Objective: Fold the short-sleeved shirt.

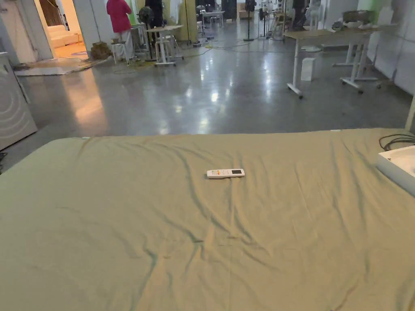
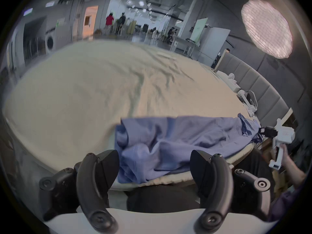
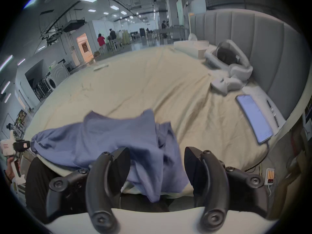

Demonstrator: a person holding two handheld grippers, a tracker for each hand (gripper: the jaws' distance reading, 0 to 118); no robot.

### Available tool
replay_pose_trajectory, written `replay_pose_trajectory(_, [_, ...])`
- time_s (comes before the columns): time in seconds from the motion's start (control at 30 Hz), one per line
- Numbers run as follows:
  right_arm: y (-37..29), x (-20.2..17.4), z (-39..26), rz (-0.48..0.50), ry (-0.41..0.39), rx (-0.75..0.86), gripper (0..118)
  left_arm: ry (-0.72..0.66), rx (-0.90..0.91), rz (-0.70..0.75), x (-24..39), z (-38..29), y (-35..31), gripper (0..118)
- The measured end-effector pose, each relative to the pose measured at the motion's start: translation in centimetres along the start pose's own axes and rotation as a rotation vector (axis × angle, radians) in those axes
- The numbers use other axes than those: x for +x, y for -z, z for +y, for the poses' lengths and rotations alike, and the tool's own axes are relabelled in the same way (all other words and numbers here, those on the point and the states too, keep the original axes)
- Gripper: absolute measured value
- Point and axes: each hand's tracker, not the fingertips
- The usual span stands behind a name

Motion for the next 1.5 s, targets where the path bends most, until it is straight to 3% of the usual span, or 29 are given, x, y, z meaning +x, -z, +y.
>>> replay_pose_trajectory(0.2, [-9.7, -4.1, 4.2, 0.005, -0.101, 0.296, 78, 0.205, 0.33, 0.124, 7.7, 5.4, -9.4, 91])
replay_pose_trajectory(0.37, [-13.9, -8.2, 6.2, 0.07, -0.163, 0.5, 79, 0.253, 0.604, 0.157, 13.9, 7.4, -14.2, 91])
replay_pose_trajectory(0.5, [-14.9, -10.4, 7.1, 0.113, -0.184, 0.546, 78, 0.235, 0.662, 0.137, 16.4, 7.9, -15.8, 91])
replay_pose_trajectory(0.53, [-15.0, -10.8, 7.1, 0.118, -0.188, 0.553, 76, 0.234, 0.664, 0.13, 16.5, 7.8, -15.9, 91])
replay_pose_trajectory(0.6, [-15.2, -11.3, 7.2, 0.129, -0.218, 0.56, 55, 0.228, 0.669, 0.124, 17.0, 7.6, -16.1, 90])
replay_pose_trajectory(0.63, [-15.2, -11.6, 7.1, 0.135, -0.227, 0.563, 36, 0.231, 0.657, 0.118, 17.0, 7.7, -16.1, 85])
replay_pose_trajectory(0.67, [-15.2, -11.8, 7.1, 0.14, -0.234, 0.564, 14, 0.229, 0.642, 0.12, 16.9, 7.7, -15.9, 58])
replay_pose_trajectory(0.7, [-15.2, -11.9, 7.1, 0.141, -0.234, 0.561, 8, 0.224, 0.628, 0.116, 16.8, 7.7, -15.8, 20])
replay_pose_trajectory(0.73, [-15.0, -11.9, 7.0, 0.144, -0.23, 0.556, 5, 0.214, 0.621, 0.109, 16.7, 7.7, -15.7, 1])
replay_pose_trajectory(0.77, [-14.8, -12.1, 7.0, 0.141, -0.224, 0.551, 0, 0.194, 0.612, 0.102, 16.6, 7.7, -15.6, 1])
replay_pose_trajectory(1.0, [-14.2, -11.4, 6.8, 0.153, -0.17, 0.532, 0, 0.19, 0.624, 0.117, 17.2, 7.3, -15.6, 1])
replay_pose_trajectory(1.5, [-13.9, -11.9, 6.5, 0.176, -0.175, 0.486, 0, 0.173, 0.57, 0.1, 15.0, 7.4, -14.7, 1])
